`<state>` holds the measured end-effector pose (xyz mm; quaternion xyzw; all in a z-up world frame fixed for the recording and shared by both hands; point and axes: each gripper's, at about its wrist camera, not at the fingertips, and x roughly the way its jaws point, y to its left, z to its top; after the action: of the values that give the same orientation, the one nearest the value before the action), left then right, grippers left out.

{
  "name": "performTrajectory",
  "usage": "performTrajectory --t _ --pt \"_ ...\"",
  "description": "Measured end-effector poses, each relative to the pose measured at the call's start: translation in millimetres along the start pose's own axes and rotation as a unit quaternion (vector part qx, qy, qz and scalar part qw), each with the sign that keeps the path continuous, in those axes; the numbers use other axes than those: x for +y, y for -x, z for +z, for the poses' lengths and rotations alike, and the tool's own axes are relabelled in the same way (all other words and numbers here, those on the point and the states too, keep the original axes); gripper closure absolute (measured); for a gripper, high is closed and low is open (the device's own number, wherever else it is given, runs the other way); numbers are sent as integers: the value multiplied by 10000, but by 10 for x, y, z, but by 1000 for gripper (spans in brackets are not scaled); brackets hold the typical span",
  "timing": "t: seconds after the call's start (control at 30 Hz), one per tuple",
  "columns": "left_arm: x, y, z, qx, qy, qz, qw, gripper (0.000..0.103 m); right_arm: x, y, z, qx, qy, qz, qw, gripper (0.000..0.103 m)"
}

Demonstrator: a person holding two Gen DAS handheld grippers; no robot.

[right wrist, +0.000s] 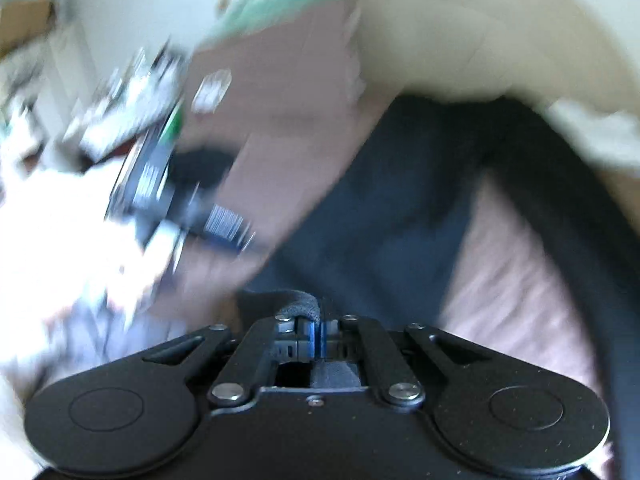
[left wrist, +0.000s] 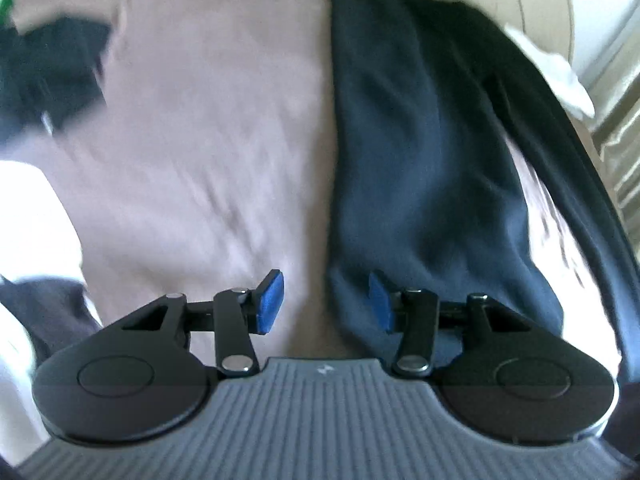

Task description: Fold clothes

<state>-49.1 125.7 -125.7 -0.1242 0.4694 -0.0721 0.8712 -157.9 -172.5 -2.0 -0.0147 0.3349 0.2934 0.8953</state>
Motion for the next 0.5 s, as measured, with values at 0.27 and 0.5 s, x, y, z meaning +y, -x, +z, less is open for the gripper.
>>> performTrajectory --t 0.27,0.5 --pt "-30 15 -73 -117 -3 -456 9989 43 -759 327 -10 -314 -1108 -1303 9848 99" --pt "-97 -99 -71 79 272 -606 9978 43 -839 -108 -251 -88 -1745 -616 9827 99"
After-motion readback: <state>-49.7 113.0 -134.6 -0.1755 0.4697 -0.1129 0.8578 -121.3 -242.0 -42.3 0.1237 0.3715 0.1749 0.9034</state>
